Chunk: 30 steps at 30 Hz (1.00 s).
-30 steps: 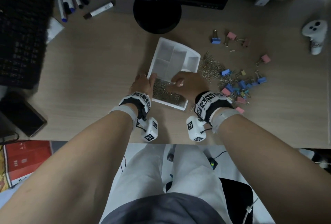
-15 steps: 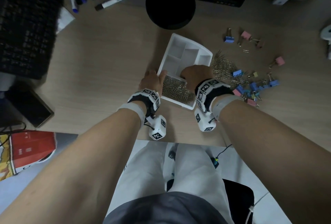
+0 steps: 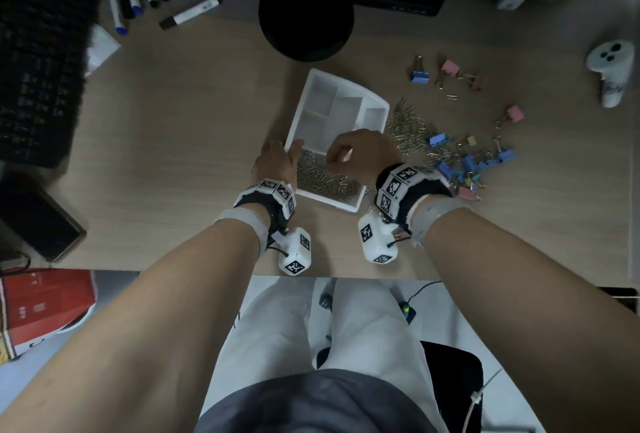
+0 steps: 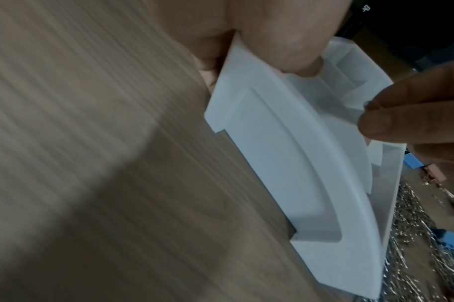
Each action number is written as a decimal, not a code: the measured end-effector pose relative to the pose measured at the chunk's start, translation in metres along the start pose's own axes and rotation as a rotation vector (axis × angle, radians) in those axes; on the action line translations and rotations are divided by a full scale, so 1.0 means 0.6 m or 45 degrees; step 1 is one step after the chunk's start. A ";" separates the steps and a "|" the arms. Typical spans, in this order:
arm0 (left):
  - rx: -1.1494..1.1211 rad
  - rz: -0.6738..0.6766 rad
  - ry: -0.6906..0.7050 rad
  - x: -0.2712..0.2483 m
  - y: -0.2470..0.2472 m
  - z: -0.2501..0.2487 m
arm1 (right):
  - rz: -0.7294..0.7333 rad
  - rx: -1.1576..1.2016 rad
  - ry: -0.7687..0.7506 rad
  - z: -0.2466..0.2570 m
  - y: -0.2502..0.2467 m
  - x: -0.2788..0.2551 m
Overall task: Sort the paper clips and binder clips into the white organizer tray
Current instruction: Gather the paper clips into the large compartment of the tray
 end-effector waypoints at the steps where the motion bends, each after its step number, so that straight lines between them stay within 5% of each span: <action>1: 0.013 -0.011 0.002 0.000 0.001 0.000 | 0.066 0.003 0.003 0.002 -0.001 -0.011; 3: 0.029 -0.053 0.021 0.000 0.001 0.004 | 0.038 0.046 0.015 -0.001 -0.009 -0.026; 8: -0.062 -0.240 -0.046 0.015 -0.008 0.017 | -0.500 0.070 0.169 -0.079 -0.057 -0.009; 11: -0.020 -0.226 -0.139 0.027 -0.017 0.015 | -0.482 -0.075 0.357 -0.121 -0.080 0.018; 15: 0.005 -0.274 -0.162 0.035 -0.021 0.017 | -0.422 -0.141 0.352 -0.147 -0.093 0.066; 26: 0.143 -0.306 -0.171 0.019 -0.028 0.009 | -0.441 -0.388 -0.024 -0.157 -0.018 0.021; 30: 0.178 -0.279 -0.117 0.004 -0.024 0.010 | -0.354 -0.335 0.000 -0.159 -0.009 -0.020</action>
Point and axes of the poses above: each hand's wrist, its own x-axis towards the middle knuckle, its own y-axis out of the palm, z = x × y, the point moved 1 cm from there along x, towards the middle knuckle, and after that the axes turned 15 degrees about x, right-handed, at the moved point
